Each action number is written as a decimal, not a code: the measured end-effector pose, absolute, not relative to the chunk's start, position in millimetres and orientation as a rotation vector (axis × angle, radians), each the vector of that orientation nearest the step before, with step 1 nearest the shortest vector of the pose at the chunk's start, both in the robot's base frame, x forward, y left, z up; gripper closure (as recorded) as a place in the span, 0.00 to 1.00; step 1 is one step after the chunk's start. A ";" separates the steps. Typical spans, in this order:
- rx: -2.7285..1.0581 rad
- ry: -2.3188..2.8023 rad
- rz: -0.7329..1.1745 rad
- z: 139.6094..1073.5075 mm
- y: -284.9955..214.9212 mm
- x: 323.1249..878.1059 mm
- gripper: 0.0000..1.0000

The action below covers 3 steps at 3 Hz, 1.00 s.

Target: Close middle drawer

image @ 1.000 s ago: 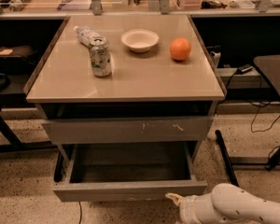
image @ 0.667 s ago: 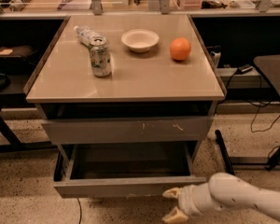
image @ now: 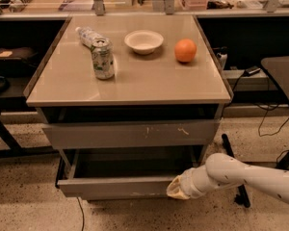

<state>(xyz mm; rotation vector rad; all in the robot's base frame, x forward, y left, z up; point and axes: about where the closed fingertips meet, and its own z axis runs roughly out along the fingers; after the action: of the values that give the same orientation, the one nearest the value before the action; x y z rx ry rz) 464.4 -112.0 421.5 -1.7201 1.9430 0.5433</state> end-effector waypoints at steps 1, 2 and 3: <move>-1.720 1.943 0.544 421.4 -111.9 464.3 0.86; -1.720 1.943 0.544 421.4 -111.8 464.3 0.61; -1.720 1.943 0.544 421.4 -111.8 464.3 0.40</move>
Offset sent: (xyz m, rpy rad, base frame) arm 0.0000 0.0001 -0.0001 0.0001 0.0002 0.0003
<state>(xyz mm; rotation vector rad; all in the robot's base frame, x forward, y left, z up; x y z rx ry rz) 464.3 -111.8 421.4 -1.7204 1.9428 0.5438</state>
